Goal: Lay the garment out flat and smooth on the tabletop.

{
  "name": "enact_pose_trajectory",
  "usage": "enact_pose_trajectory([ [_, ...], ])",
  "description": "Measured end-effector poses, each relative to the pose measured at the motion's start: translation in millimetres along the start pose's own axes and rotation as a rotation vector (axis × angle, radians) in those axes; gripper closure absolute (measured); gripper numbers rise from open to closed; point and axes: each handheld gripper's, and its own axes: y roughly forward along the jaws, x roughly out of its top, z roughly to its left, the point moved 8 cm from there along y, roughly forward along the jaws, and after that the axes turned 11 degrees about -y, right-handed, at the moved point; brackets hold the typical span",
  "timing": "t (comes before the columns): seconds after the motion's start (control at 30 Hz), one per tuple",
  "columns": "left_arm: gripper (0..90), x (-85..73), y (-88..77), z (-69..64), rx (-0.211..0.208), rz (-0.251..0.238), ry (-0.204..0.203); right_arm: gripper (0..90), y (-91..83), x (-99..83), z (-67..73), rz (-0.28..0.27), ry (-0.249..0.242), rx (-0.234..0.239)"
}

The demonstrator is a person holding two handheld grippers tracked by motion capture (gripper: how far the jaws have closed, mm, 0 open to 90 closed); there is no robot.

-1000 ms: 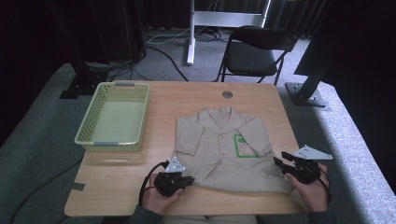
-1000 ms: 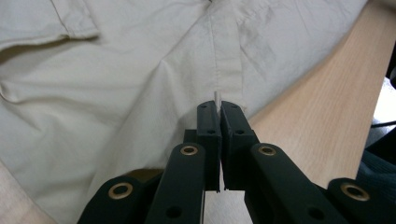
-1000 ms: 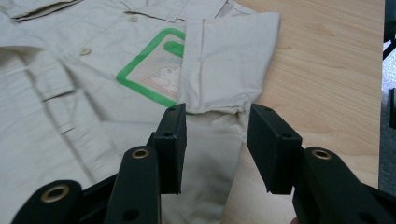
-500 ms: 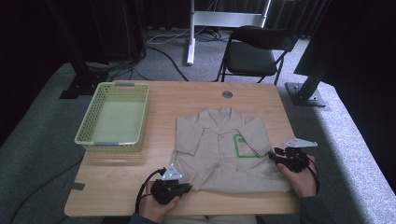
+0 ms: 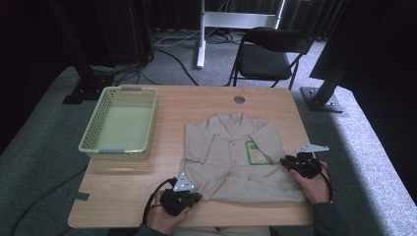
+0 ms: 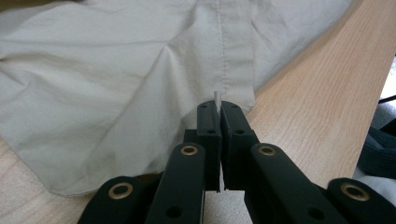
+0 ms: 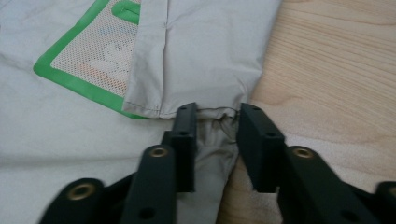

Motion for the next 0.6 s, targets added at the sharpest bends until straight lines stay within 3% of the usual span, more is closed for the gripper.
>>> enact_pose_trajectory([
  [0.2,87.7,2.8,-0.3,6.5,0.013,-0.005,-0.001,81.9,3.8,4.1,-2.5,0.001,-0.009,0.012],
  [0.33,87.8,3.6,-1.4,10.6,0.027,-0.013,-0.008,83.2,6.7,6.2,-5.6,-0.007,0.010,0.011],
  [0.6,87.7,1.5,-5.5,13.5,0.074,-0.007,0.014,84.6,8.6,8.0,-11.0,-0.007,0.016,-0.007],
])
